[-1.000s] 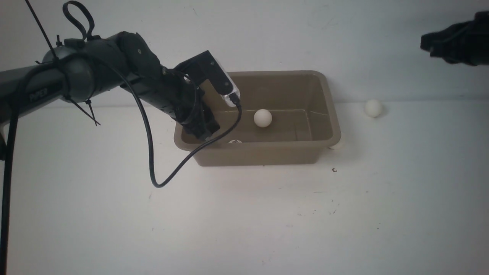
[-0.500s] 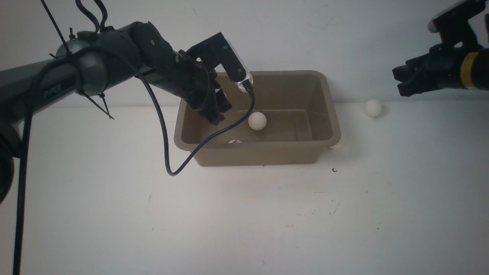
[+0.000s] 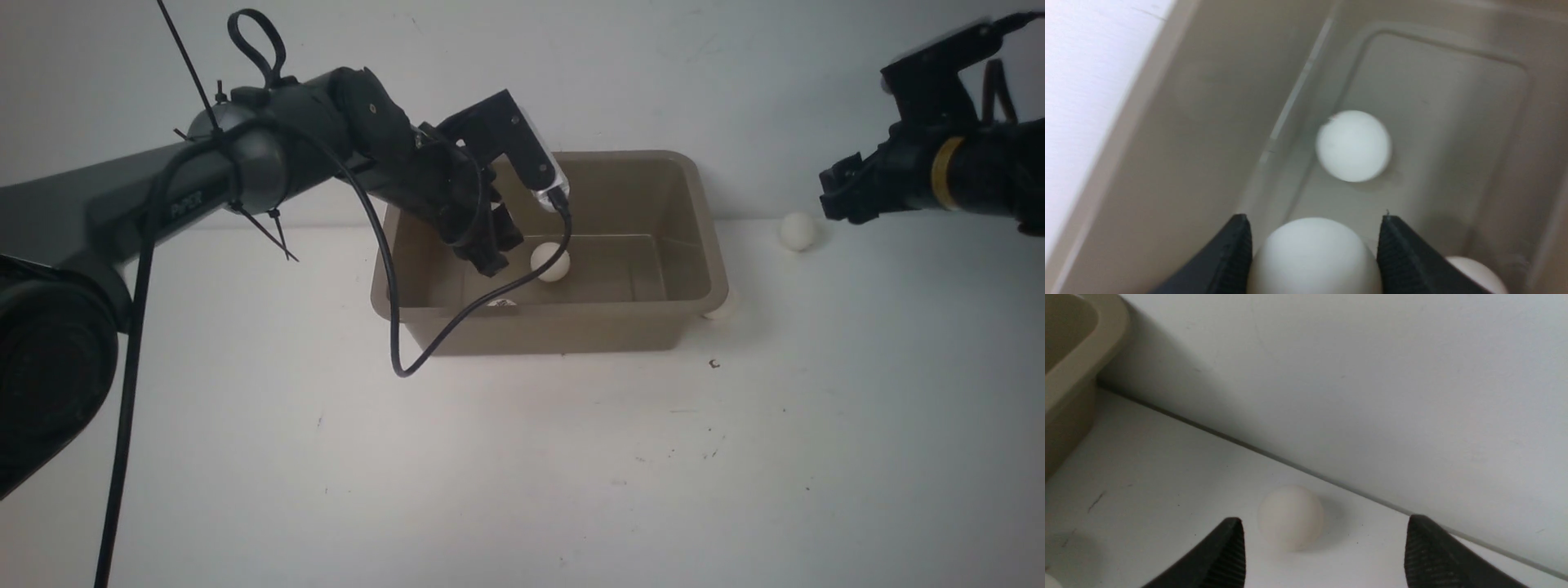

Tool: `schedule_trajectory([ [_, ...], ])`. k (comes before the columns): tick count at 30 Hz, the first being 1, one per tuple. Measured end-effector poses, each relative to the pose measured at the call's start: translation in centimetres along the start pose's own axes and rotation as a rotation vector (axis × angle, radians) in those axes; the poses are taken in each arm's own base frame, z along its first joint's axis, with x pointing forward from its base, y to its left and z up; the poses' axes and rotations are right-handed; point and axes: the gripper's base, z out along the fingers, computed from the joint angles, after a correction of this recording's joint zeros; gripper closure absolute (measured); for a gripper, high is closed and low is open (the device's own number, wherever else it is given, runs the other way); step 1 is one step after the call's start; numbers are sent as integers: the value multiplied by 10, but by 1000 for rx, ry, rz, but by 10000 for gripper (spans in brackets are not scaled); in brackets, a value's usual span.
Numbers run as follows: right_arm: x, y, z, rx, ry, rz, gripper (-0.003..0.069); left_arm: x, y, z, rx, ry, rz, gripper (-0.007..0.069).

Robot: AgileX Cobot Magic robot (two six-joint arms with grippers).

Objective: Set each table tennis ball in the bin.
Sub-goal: Use the left arm to put the table tennis ball into the box, then use the right arm to clamp the table tennis ball closest to it

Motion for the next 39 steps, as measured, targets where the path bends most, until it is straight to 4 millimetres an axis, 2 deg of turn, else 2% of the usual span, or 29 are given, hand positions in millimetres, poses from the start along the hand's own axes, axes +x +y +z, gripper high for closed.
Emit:
schedule_trajectory([
  [4,6,1,5,-2,16,20,181,-1,4,2,-49,-28,-10,249],
  [8,6,1,5,-2,17,32,181,-1,6,8,-74,-61,-80,118],
  [13,6,1,5,0,17,82,181,-3,5,9,-84,-75,-104,45],
  [17,-1,5,0,-53,-7,157,181,-12,7,-5,-87,-94,-95,40],
  [19,-12,9,-11,-121,-42,189,181,-26,10,-26,-109,-129,-84,38],
  [21,-30,11,-28,-184,-94,218,181,-41,14,-54,-133,-174,-91,38],
  [23,-77,2,-73,-210,-246,259,188,-57,17,-84,-159,-226,-116,38],
  [25,-108,-8,-106,-171,-361,276,213,-71,16,-118,-158,-273,-150,38],
  [26,-125,-16,-125,-128,-428,280,235,-73,14,-124,-148,-278,-159,38],
  [27,-149,-28,-156,-39,-529,270,272,-77,13,-134,-140,-286,-163,38],
  [30,-179,-56,-211,244,-670,217,393,-79,5,-148,-69,-264,-165,39],
  [33,-181,-76,-242,546,-659,105,543,-74,-3,-147,12,-193,-136,71],
  [35,-174,-86,-246,698,-566,60,608,-71,-7,-147,48,-162,-124,101],
  [37,-158,-95,-243,821,-356,34,657,-70,-9,-147,71,-144,-119,127],
  [39,-140,-98,-240,848,-142,47,669,-69,-11,-147,87,-133,-113,149],
])
